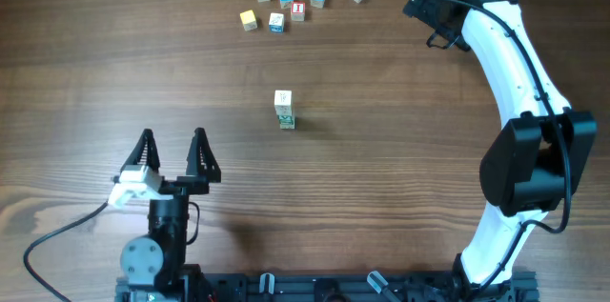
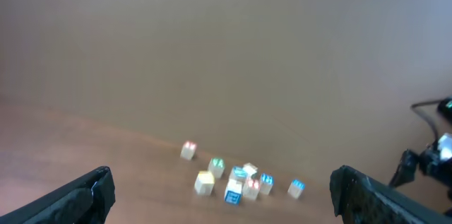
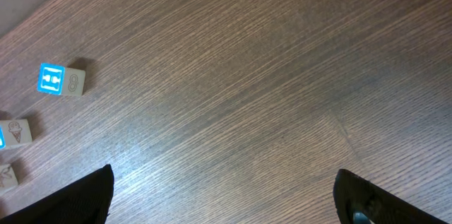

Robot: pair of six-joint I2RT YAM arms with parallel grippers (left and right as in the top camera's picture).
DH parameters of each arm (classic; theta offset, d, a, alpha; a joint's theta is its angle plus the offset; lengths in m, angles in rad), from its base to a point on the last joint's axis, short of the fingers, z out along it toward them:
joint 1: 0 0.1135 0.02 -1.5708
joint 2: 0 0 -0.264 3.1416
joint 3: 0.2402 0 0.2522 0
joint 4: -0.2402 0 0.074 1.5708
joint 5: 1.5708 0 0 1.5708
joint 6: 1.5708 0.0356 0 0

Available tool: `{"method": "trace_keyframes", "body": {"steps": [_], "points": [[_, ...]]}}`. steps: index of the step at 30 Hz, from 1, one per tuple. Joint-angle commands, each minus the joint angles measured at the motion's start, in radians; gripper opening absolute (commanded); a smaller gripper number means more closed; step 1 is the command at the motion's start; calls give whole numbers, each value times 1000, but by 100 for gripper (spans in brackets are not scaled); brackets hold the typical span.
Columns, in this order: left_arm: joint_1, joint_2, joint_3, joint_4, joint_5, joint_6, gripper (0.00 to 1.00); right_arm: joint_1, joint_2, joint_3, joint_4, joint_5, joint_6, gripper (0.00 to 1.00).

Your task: Form a tower

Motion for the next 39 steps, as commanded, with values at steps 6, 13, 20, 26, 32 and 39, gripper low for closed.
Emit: {"method": "trace_keyframes", "body": {"steps": [6,13,20,26,32,39], "points": [[4,-8,-5,-295,5,3,100,-2,-29,24,2,10,-8,100],[4,-8,-5,-294,5,3,100,-2,-29,24,2,10,-8,100],[4,-8,-5,-294,5,3,100,-2,-29,24,2,10,-8,100],[4,-8,-5,-293,5,2,100,-2,-29,24,2,10,-8,100],[4,7,-5,-295,39,3,100,-2,-29,24,2,10,-8,100],[4,90,-4,-277,42,3,100,-2,-29,24,2,10,-8,100]]}}
